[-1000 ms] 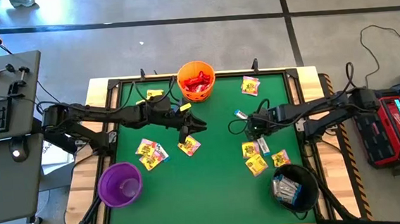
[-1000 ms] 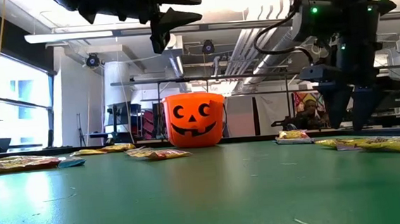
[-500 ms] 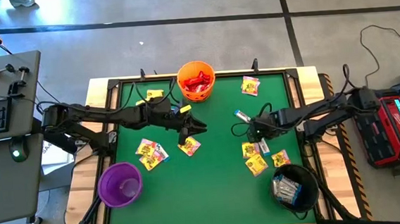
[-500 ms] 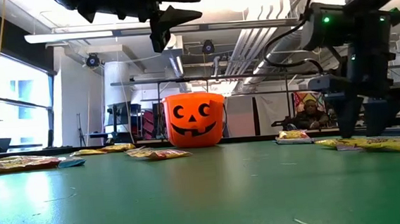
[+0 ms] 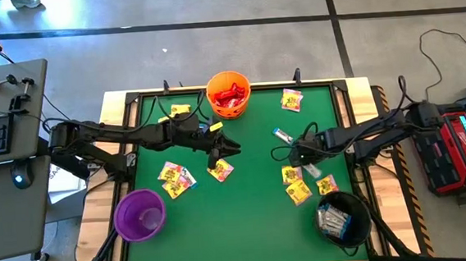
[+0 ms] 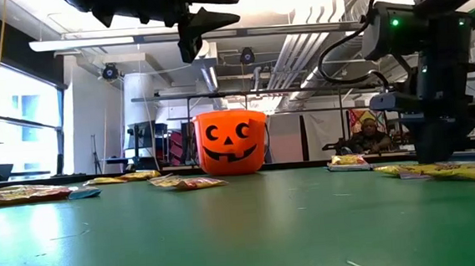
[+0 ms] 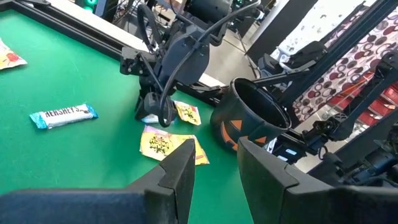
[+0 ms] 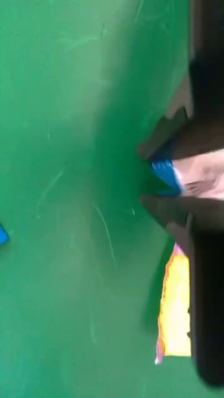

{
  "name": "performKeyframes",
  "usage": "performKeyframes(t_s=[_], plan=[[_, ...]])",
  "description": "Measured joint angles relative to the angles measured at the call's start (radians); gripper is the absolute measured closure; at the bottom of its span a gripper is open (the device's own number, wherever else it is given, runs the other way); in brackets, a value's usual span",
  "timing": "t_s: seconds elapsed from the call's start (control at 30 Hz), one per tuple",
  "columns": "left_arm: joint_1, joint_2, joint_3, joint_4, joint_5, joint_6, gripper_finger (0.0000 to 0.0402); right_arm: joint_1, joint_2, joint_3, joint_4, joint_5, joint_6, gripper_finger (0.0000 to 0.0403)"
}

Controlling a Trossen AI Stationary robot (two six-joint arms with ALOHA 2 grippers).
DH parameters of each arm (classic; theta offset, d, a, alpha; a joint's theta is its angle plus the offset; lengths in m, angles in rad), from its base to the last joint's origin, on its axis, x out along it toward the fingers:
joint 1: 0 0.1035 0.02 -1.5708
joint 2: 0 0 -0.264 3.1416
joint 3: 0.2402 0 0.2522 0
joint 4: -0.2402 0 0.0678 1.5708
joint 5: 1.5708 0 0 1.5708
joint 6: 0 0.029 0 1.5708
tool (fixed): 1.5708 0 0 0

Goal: Sort candy by brand, put in halloween buckets
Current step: Put the white chocolate bar into the black bucket

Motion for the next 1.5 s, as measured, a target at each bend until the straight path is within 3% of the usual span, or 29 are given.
performKeyframes(t_s=[0.17, 0.57, 0.83, 0.97, 1.27, 1.5], plan=[[0.000, 0.000, 0.000, -0.001, 0.000, 0.000, 0.0289, 0.000, 0.000, 0.001, 0.017, -0.012, -0.039, 0.0397], [0.000, 0.000, 0.000, -0.013, 0.000, 0.016, 0.0289, 0.005, 0.002, 0.174, -0.121, -0.022, -0.174, 0.0402], [-0.001, 0.000, 0.000, -0.023, 0.000, 0.020, 0.0289, 0.006, 0.002, 0.187, -0.227, -0.063, -0.415, 0.0401], [-0.003, 0.000, 0.000, -0.023, 0.000, 0.027, 0.0289, 0.006, 0.002, 0.176, -0.270, -0.109, -0.625, 0.0365], [-0.003, 0.000, 0.000, -0.028, 0.000, 0.050, 0.0289, 0.029, 0.028, 0.176, -0.279, -0.154, -1.028, 0.0222], [-0.003, 0.000, 0.000, -0.056, 0.000, 0.051, 0.0289, 0.027, 0.159, 0.176, -0.279, -0.121, -1.130, 0.0208]])
